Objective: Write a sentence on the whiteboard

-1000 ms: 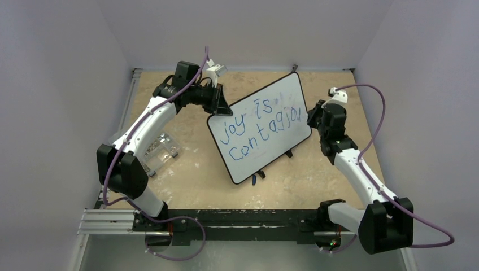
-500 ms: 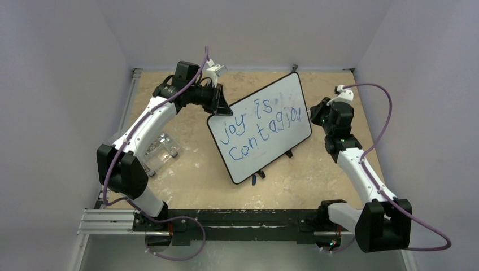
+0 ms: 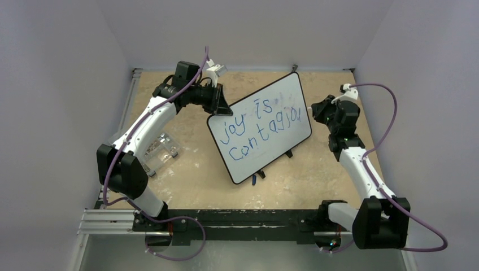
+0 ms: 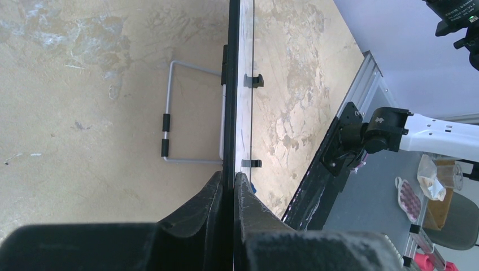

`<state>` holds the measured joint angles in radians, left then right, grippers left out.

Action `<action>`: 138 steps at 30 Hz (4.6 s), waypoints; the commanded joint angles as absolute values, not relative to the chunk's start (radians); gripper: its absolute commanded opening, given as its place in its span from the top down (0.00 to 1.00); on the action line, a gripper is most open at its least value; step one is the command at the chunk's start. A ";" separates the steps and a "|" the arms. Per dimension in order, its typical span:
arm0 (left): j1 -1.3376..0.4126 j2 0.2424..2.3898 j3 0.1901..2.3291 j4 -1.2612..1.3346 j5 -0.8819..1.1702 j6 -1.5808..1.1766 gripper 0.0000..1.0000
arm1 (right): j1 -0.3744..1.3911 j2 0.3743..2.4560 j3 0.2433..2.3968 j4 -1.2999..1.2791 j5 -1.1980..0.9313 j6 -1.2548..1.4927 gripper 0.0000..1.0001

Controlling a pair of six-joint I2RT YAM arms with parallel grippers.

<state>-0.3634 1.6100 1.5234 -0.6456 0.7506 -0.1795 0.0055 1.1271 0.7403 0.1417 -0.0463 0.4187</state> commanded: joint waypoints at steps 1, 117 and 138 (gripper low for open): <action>-0.365 1.579 1.540 -0.588 0.709 -0.118 1.00 | 0.003 1.139 0.755 0.199 -0.092 0.427 1.00; -0.365 1.598 1.540 -0.605 0.685 -0.097 1.00 | -0.054 1.289 0.711 0.351 -0.230 0.461 1.00; -0.365 1.593 1.540 -0.606 0.686 -0.097 1.00 | -0.056 1.287 0.718 0.335 -0.198 0.458 1.00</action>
